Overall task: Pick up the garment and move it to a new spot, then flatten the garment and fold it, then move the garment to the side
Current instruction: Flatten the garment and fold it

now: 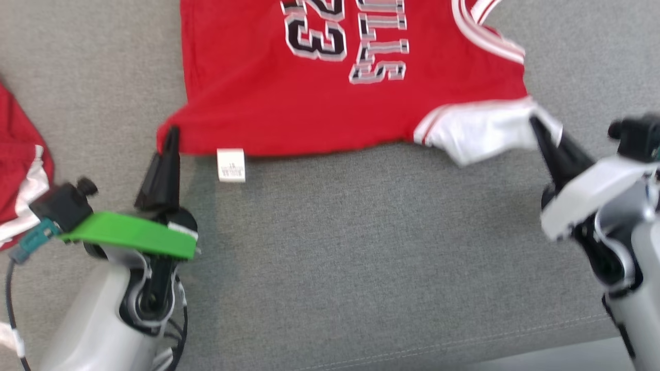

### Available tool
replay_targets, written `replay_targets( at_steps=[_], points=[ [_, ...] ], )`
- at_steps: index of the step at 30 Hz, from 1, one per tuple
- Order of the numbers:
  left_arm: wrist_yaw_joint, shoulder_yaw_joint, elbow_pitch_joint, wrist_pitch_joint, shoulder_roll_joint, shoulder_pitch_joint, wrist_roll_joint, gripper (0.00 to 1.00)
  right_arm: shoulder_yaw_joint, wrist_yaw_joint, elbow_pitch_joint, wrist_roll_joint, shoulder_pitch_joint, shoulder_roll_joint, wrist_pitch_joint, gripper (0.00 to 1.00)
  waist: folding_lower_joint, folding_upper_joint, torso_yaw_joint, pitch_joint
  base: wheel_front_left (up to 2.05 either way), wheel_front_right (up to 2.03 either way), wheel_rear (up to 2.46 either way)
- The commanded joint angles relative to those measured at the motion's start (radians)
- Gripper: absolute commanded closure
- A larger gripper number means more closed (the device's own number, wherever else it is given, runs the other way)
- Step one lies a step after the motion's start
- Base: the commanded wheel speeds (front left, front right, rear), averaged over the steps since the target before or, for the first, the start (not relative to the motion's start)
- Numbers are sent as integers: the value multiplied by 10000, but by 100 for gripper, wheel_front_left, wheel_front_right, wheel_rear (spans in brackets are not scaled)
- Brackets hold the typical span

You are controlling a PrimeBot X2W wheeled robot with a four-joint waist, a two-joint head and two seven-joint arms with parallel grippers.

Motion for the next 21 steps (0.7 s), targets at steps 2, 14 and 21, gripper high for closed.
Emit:
replay_targets(
  at_steps=[2, 14, 21],
  points=[
    [-38, -143, 115, 0, 124, 478, -251, 100, -402, 0, -307, -137, 878, 258, 759, 100, 0, 0, 251, -984, 0, 0, 0],
    [-18, -621, 688, 10, 162, 2279, -790, 100, -2822, -3, -1729, -1783, 3744, 2364, 4153, 100, 0, 0, 477, -1816, 0, 0, 0],
    [238, -942, 699, 456, 278, 3115, -911, 100, -3416, -3, -2425, -2222, 4804, 2936, 5426, 100, 0, 0, 579, -2156, 0, 0, 0]
  ],
)
